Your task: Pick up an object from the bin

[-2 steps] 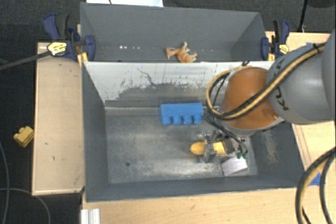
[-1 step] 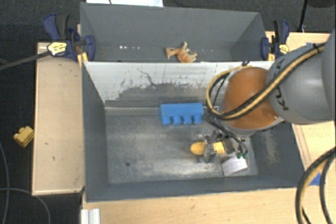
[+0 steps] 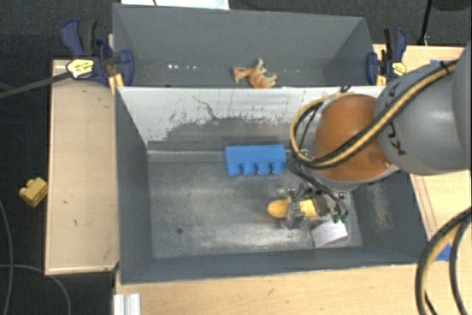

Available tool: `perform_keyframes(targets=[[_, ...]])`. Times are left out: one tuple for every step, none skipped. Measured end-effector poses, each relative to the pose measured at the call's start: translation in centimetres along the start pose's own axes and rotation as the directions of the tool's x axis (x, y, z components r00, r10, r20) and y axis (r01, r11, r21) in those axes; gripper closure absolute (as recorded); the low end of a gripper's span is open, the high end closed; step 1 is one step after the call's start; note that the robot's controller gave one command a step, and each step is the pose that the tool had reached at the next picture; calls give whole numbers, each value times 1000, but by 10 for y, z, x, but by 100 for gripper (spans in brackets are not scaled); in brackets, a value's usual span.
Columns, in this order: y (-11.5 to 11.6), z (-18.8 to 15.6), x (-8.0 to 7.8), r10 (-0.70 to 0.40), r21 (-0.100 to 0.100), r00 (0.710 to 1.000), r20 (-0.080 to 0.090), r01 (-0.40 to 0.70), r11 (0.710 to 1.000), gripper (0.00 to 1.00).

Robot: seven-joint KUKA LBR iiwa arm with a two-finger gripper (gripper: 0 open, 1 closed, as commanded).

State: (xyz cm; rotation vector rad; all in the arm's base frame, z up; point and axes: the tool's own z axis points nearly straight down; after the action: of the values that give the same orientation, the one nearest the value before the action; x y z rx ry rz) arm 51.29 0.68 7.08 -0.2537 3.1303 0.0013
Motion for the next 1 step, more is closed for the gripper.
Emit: perform_keyframes(targets=[[-23,-87,-63,-4,0,1000,3,4,1000,100]])
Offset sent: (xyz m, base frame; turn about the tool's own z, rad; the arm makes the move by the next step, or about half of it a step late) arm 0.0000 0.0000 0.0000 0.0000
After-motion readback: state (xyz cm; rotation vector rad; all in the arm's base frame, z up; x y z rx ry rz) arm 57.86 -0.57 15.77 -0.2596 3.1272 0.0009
